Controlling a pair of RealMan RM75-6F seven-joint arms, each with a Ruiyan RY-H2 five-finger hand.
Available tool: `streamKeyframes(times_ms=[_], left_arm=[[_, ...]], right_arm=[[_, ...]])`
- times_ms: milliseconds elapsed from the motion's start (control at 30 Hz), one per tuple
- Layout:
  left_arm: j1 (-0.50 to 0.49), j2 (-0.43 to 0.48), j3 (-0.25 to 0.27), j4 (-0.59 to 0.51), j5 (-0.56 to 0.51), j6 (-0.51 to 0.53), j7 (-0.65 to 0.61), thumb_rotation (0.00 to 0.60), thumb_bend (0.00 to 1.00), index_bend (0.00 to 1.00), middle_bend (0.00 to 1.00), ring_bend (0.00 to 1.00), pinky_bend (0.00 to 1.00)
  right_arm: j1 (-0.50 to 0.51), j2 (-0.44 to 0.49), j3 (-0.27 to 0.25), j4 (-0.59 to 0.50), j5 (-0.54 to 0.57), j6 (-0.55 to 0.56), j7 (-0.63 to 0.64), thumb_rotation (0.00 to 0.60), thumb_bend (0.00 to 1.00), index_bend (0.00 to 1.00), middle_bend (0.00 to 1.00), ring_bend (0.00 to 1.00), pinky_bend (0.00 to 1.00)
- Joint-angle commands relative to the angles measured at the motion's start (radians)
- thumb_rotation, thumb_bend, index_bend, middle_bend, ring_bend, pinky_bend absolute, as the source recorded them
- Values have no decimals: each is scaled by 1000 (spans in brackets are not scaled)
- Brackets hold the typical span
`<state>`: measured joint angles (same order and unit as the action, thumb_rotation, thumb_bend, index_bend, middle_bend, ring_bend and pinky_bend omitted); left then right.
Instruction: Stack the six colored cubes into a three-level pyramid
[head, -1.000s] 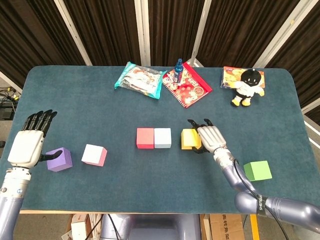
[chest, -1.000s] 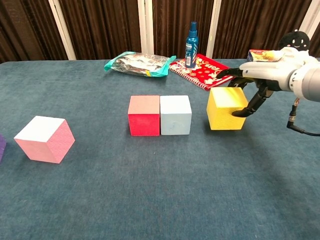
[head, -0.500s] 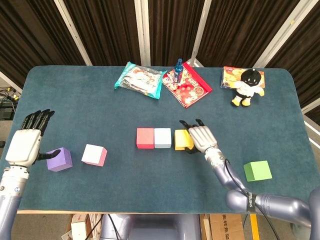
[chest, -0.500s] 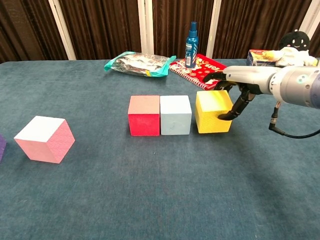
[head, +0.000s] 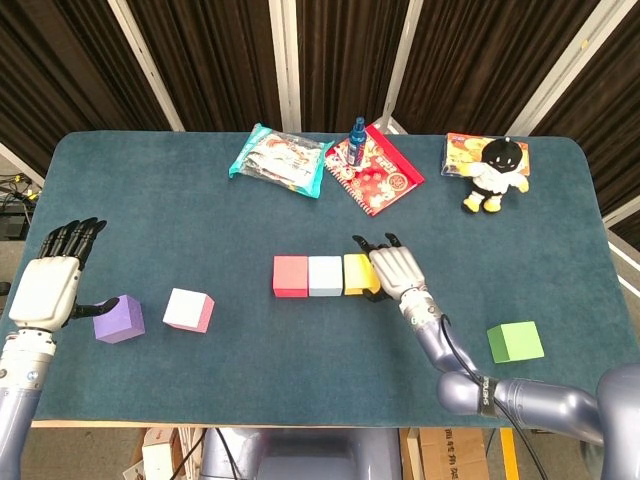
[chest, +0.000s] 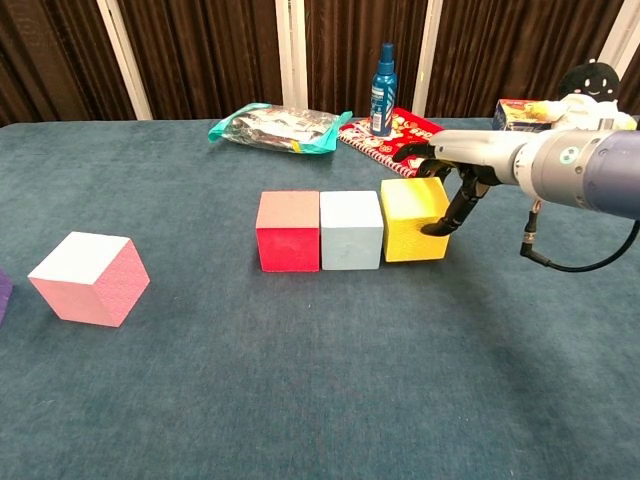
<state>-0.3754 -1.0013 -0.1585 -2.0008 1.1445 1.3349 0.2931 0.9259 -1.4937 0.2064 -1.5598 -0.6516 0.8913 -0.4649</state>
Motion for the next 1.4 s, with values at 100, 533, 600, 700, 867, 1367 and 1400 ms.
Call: streamKeyframes(times_ms=[100,533,600,700,867,1367,1400], left_arm=[[0,-1,-2,4,-4,-5,-2,600,122,0,37,0,50],[1,0,-8,7,-10,-11,-8,600,122,0,37,0,51],[2,1,-9,7,-11,-12,-9,600,122,0,37,0,51],[2,1,-9,7,-10,-14,-9,600,122,0,37,0,51],[3,3,-11,5,-12,-14,-11,600,122,0,37,0,50],[2,2,-13,8,-18,-23,-14,600,122,0,37,0,51],[3,2,-14,8,-19,-23,-15,600,122,0,37,0,50]], right_arm=[[9,-8,-2,8,8,2,-8,600,329,0,355,284,0],[32,-19,-9,12,27,-1,-29,600,328,0,355,284,0],[35,-17,-9,9,31,-1,-32,600,328,0,356,284,0],[38,-17,-11,7,35,-2,-35,600,329,0,355,284,0],[43,-23,-17,8,42,0,-40,600,328,0,356,284,0],[51,-46,-20,34,45,3,-37,600,329,0,355,284,0],[53,-48,-20,37,46,2,-38,600,329,0,355,284,0]])
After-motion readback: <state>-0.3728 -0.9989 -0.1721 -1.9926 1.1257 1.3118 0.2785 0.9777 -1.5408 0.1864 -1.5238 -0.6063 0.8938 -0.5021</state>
